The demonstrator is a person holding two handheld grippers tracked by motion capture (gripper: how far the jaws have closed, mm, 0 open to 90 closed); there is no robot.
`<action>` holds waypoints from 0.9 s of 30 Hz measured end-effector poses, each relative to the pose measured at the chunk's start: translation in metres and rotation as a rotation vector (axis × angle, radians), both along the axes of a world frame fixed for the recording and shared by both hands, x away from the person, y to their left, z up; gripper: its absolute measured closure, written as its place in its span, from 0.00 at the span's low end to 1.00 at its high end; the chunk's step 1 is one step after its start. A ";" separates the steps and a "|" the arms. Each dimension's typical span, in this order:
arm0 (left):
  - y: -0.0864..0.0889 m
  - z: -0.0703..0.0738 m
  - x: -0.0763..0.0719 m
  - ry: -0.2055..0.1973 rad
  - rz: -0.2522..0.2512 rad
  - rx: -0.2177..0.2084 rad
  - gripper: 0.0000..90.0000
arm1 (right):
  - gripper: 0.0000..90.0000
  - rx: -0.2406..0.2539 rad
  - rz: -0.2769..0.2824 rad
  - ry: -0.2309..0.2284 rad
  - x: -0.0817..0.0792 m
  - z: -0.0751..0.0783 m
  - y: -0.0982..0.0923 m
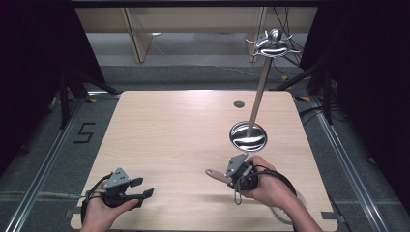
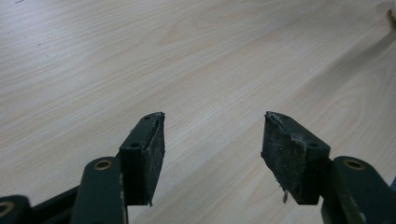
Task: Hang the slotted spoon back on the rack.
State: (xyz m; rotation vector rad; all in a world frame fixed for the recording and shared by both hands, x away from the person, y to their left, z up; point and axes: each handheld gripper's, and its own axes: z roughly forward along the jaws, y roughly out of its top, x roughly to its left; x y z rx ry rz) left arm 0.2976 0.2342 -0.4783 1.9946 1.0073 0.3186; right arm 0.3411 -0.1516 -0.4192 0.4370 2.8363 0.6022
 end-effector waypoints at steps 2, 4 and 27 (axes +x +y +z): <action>-0.001 0.000 -0.001 0.001 0.007 -0.023 0.43 | 0.80 0.018 0.000 -0.011 0.001 0.002 -0.003; 0.001 0.000 0.000 0.003 -0.007 -0.007 0.43 | 0.80 0.036 -0.029 -0.025 0.000 0.005 -0.007; -0.002 -0.002 -0.001 -0.017 0.010 -0.030 0.43 | 0.80 0.221 -0.170 -0.178 0.001 0.029 -0.035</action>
